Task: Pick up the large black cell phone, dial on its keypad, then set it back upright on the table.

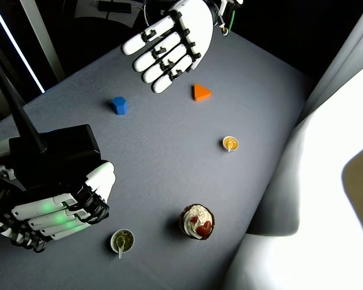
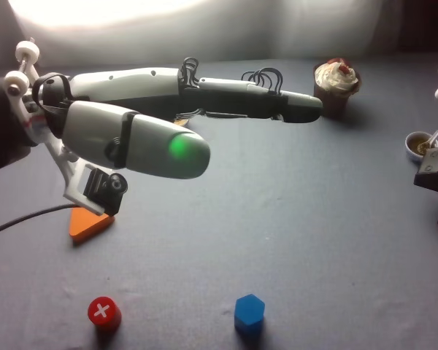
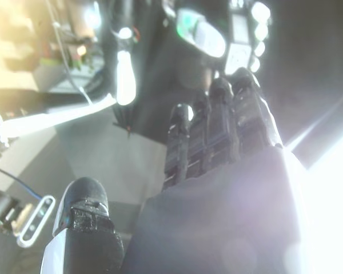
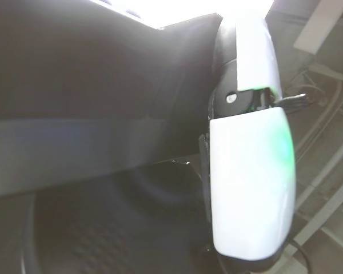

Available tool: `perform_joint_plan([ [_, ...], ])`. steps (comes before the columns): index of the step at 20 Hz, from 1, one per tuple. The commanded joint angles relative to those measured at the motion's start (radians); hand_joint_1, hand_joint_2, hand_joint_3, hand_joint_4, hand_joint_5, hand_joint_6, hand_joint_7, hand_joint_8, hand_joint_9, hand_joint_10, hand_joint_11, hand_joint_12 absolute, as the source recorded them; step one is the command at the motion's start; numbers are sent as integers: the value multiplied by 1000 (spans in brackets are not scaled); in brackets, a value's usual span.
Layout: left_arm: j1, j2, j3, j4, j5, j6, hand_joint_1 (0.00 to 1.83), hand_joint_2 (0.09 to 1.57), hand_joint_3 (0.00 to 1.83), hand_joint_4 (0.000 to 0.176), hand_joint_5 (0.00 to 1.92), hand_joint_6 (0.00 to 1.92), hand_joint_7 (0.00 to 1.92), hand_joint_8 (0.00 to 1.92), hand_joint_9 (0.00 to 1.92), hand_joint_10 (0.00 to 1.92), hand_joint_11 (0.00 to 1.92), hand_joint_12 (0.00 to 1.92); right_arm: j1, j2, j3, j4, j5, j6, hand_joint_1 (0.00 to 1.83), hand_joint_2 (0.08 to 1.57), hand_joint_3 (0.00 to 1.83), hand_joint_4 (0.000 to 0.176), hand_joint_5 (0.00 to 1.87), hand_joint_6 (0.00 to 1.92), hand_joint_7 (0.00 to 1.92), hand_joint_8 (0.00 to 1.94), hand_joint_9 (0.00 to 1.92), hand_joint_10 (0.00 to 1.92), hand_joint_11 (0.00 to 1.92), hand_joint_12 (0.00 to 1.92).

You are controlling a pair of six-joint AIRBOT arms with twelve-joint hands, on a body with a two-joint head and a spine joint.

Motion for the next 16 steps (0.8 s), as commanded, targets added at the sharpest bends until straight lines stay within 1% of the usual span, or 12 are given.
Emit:
perform_joint_plan([
  [1,-40,10,-9,-112,-60,-9,0,1120,0,37,141,1,115,7,75,5,27,76,3,3,12,-17,137,24,1368,1145,0,0,951,828,873,1131,858,1421,865,1305],
  [2,-48,16,-16,-116,-42,-9,0,1120,0,37,141,1,115,7,75,5,27,76,3,-4,18,-13,137,27,1368,1145,0,0,951,828,873,1131,858,1421,865,1305],
  [3,-54,23,-29,-119,-30,-7,0,1123,0,34,147,3,124,9,83,7,38,86,3,-15,29,-12,137,30,1367,1146,0,0,977,796,873,1118,833,1459,786,1401],
  [5,-63,29,-38,-107,-10,-6,0,1134,0,31,166,2,142,5,106,5,7,221,3,-35,47,-12,138,31,1372,1130,0,0,999,765,890,1093,882,1380,879,1330],
  [6,-70,32,-41,-105,-10,-5,0,1134,0,31,166,2,142,5,106,5,7,221,3,-43,54,-11,138,31,1372,1130,0,0,999,765,890,1093,882,1380,879,1330],
  [7,-76,34,-43,-91,-9,-10,0,1147,2,24,175,1,152,3,117,3,0,301,3,-54,63,-11,138,33,1376,1121,0,0,965,810,961,980,905,1358,874,1325],
  [9,-74,37,-42,-82,33,-14,0,1150,4,22,179,2,157,5,123,5,0,301,4,-70,75,-10,138,35,1377,1118,0,0,960,808,973,967,915,1345,885,1295],
  [10,-89,35,-34,-78,59,-34,0,1149,2,27,169,2,163,4,126,5,0,269,6,-79,82,-9,138,36,1375,1126,1,0,917,853,950,1018,924,1335,929,1254],
  [11,-104,30,-25,-73,73,-63,0,1150,2,27,167,1,164,4,130,6,0,269,6,-84,86,-7,138,36,1271,1119,0,0,968,838,997,1102,983,1075,938,1259],
  [12,-115,27,-15,-71,117,-104,0,1150,2,27,167,1,164,4,130,6,0,269,6,-90,90,-4,138,37,1271,1119,0,0,968,838,997,1102,983,1075,938,1259],
  [13,-115,27,-11,-74,151,-128,0,1148,1,30,174,4,180,10,146,11,0,271,6,-95,94,-4,138,37,1371,1128,0,0,929,842,940,1047,917,1330,923,1250],
  [16,-132,29,-11,-32,249,-240,0,1145,0,30,174,0,177,3,155,8,0,317,6,-103,99,-3,138,40,1379,1115,0,0,979,779,939,1032,942,1295,953,1179],
])
